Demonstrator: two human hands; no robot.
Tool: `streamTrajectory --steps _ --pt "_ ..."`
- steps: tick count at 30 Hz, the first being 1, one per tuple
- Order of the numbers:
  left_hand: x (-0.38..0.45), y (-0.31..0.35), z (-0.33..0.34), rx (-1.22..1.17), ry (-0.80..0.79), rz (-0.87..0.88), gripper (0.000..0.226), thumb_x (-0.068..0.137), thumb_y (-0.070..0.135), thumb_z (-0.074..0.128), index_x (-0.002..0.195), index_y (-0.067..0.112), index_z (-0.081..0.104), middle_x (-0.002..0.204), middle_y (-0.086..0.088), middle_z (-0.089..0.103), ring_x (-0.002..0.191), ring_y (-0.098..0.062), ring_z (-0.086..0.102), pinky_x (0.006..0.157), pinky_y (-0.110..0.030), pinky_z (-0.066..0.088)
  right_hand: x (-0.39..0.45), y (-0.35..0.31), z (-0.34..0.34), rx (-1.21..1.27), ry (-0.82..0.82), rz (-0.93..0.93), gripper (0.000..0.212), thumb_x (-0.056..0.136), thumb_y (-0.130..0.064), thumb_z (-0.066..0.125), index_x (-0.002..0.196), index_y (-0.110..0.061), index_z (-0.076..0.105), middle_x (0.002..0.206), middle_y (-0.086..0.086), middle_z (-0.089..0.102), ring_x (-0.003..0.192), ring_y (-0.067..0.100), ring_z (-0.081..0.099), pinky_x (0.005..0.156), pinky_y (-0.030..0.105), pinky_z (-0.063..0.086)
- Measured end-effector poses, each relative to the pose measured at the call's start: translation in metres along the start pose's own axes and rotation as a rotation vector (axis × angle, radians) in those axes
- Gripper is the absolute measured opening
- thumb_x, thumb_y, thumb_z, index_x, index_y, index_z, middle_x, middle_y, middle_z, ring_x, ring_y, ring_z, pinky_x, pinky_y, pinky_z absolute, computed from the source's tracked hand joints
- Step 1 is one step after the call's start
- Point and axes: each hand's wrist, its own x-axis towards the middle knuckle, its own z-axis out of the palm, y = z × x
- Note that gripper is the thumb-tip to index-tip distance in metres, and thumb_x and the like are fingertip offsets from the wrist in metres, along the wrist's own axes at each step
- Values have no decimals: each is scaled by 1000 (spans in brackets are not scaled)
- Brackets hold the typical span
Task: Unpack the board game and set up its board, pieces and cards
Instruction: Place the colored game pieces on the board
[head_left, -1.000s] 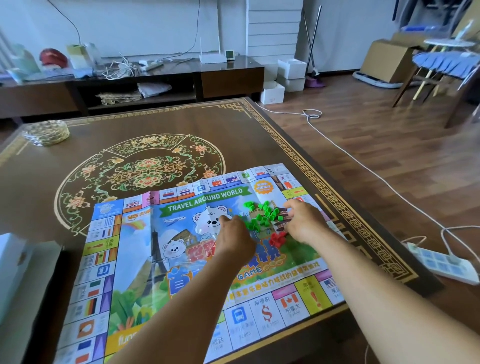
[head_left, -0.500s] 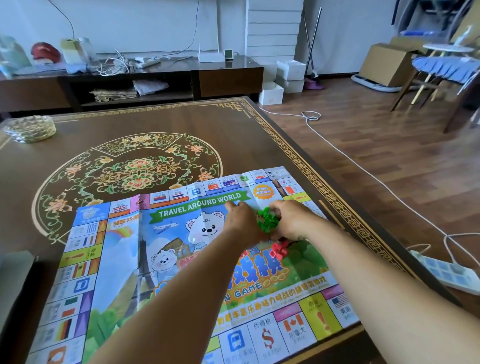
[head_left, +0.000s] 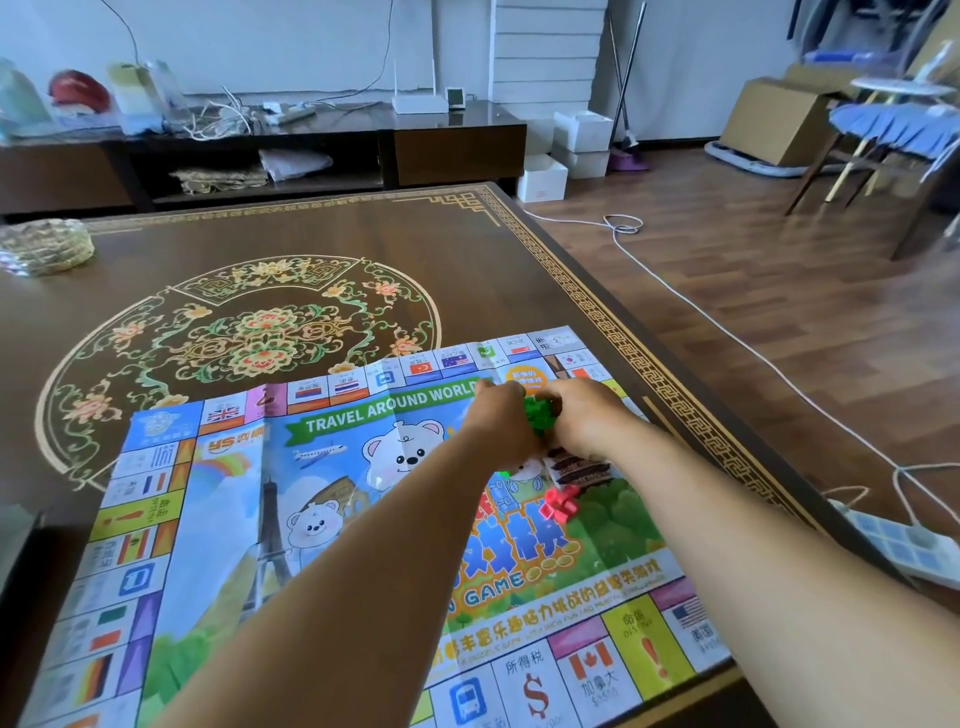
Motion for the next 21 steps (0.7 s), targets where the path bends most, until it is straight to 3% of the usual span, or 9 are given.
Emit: streamTrajectory --steps 4,7,11,14,17,21 --pt "-7 0 -5 -78 -3 16 82 71 24 80 139 12 37 136 -14 31 103 -27 54 87 -29 51 -2 5 -1 53 -15 16 58 81 -7 67 135 -19 49 133 7 54 115 27 55 88 29 46" --pt "-16 -4 -14 -132 7 26 93 70 25 82 145 15 29 142 -12 27 117 -28 50 87 -21 42 -7 12 -1 100 -19 59 70 80 -9 71 141 -19 40 140 5 47 121 25 51 90 29 47" --pt "-32 -10 -21 -53 -70 27 101 69 26 83 148 13 22 146 -12 19 123 -29 45 101 -29 39 -15 16 0 144 -40 95 75 81 -1 64 146 -21 32 145 3 41 120 24 51 73 25 46" --pt "-38 -15 -17 51 -112 15 93 69 26 83 142 8 28 142 -13 21 113 -27 50 95 -27 43 -18 16 1 128 -46 76 71 82 1 58 145 -19 32 142 4 43 114 24 53 60 22 41" --pt "-34 -18 -13 51 -75 -23 85 71 26 81 137 5 33 141 -16 24 107 -28 53 91 -29 48 -17 13 4 91 -22 76 60 82 0 58 138 -15 41 132 6 49 108 23 54 70 24 44" --pt "-24 -15 -10 15 -32 -16 73 78 23 76 137 5 37 139 -16 32 115 -28 50 91 -32 48 -9 10 9 112 6 87 60 81 -1 62 137 -15 45 133 7 51 113 25 55 82 26 47"
